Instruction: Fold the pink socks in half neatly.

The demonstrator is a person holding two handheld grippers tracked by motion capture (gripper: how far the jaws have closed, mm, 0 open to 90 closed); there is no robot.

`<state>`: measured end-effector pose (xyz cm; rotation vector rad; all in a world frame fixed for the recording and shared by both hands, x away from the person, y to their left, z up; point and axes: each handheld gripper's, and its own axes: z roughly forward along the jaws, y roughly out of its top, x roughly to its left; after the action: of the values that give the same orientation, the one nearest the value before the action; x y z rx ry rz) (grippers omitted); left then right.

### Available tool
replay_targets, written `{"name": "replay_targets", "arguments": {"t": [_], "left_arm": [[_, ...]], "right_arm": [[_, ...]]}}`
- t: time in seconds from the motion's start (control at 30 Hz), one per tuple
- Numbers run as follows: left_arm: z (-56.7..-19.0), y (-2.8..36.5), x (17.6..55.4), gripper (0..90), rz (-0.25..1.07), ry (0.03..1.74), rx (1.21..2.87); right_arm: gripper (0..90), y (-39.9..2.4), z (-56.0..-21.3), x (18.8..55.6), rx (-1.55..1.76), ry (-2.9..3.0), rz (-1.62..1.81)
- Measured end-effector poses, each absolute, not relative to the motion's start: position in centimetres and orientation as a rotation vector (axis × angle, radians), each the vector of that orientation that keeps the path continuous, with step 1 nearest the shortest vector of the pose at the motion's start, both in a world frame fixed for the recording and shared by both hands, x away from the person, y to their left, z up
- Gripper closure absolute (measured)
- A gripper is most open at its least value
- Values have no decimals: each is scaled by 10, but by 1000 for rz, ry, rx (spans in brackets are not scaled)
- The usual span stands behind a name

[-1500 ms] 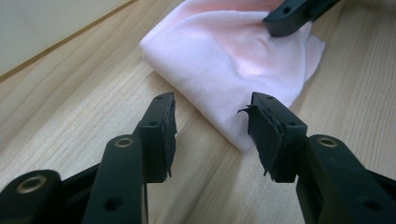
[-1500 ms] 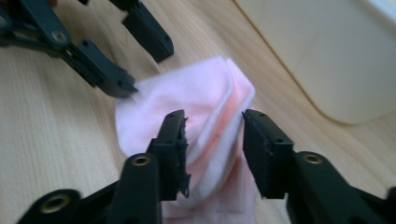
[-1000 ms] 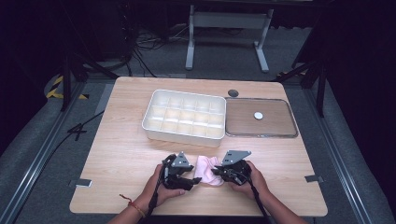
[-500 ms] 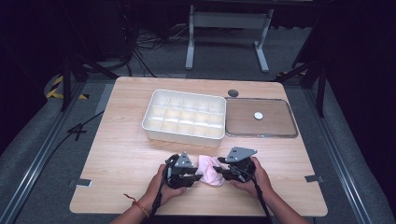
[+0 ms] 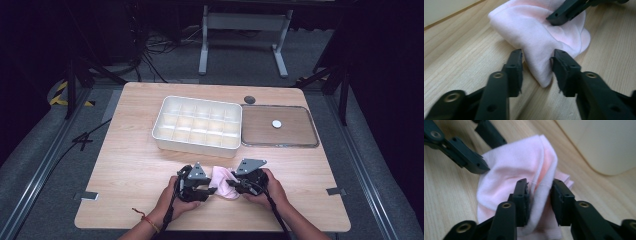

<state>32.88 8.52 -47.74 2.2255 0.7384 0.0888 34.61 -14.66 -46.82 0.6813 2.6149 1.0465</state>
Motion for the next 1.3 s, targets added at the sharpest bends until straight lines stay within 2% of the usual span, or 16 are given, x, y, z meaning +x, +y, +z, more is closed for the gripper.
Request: {"name": "replay_targets", "arguments": {"t": [0.17,0.3,0.47,0.57,0.63,0.77,0.83,0.87,0.97,1.07,1.1,1.17,1.3], "left_arm": [[-478,87,330,491,35,763,2181],[-480,84,331,485,5,758,2173],[-480,84,332,560,9,767,2175],[-479,85,332,635,14,775,2176],[-479,85,332,676,17,762,2187],[-479,85,332,690,14,769,2186],[-479,86,332,688,15,769,2188],[-479,86,332,687,15,770,2186],[-479,86,332,687,18,761,2193],[-478,86,332,694,19,768,2193],[-478,86,332,699,19,768,2193],[-478,87,331,709,14,769,2191],[-477,88,332,738,27,754,2191]], "right_arm": [[749,-150,-470,348,738,2627,1098],[755,-150,-473,347,757,2615,1122],[752,-146,-473,343,735,2601,1110],[673,-145,-472,343,713,2602,1110],[578,-146,-470,343,712,2595,1108],[554,-150,-463,341,707,2552,1112],[582,-150,-459,338,685,2534,1131],[644,-148,-457,334,641,2531,1121],[687,-145,-456,331,608,2525,1100],[803,-147,-451,329,589,2490,1149],[803,-147,-451,329,589,2490,1149],[857,-143,-454,330,588,2539,1183],[877,-139,-463,335,583,2574,1127]]}}
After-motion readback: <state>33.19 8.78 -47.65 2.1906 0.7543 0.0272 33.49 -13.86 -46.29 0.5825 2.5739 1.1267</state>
